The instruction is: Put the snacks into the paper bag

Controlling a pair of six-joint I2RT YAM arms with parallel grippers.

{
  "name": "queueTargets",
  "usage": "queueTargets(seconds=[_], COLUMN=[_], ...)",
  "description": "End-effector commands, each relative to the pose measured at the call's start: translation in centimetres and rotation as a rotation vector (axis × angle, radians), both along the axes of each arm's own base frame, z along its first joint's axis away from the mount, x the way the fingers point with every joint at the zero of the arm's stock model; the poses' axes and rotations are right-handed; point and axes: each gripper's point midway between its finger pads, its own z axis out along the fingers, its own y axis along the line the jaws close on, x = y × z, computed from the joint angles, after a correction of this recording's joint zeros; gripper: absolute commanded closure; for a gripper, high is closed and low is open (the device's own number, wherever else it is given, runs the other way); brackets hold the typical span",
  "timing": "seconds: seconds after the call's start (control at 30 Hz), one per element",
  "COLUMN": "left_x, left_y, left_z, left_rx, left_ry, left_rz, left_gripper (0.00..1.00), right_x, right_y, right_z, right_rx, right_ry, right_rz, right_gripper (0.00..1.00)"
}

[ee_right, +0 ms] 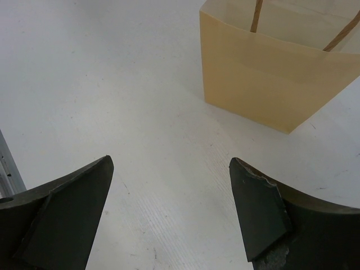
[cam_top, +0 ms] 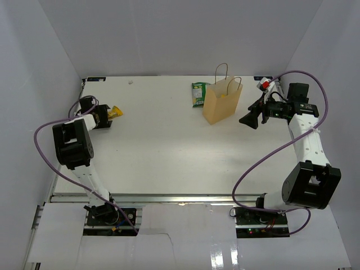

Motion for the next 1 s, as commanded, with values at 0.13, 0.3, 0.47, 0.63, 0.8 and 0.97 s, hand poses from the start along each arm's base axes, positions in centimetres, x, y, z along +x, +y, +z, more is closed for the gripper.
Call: queueTargets(seconds=[0.13, 0.3, 0.47, 0.63, 0.8, 0.97], left_x=[-0.1, -0.1, -0.2, 1.5, 3.1, 1.8], left_y=[1.3, 1.4, 1.2, -0.3, -4.7, -13.4], left_z=[-1.1, -1.7, -1.9, 1.0, 7.6, 15.2], left_rx=[-0.021, -0.025, -0.006, 0.058, 0.164, 0.324], left_ry=[0.116, 0.148, 0.153, 0.029, -0.270, -0.525], left_rz=[0.070, 0.069, 0.014, -0.154, -0.443, -0.768], left_gripper=[0.40, 0.60, 0.78, 0.89, 0.99, 1.00], right_x=[-0.2, -0.2, -0.6, -0.8, -0.7, -0.2], right_y=[0.3, 0.5, 0.7, 0.8, 0.9, 0.7], right_z=[1.4, 2.2, 2.7, 3.0, 3.2, 3.6], right_rx=[0.011, 0.021, 0.027, 0.032, 0.037, 0.039], right_ry=[-0.038, -0.050, -0.062, -0.071, -0.076, -0.081], right_rz=[0.013, 0.019, 0.027, 0.033, 0.038, 0.036], right_gripper=[0.11, 0.11, 0.11, 0.11, 0.11, 0.11])
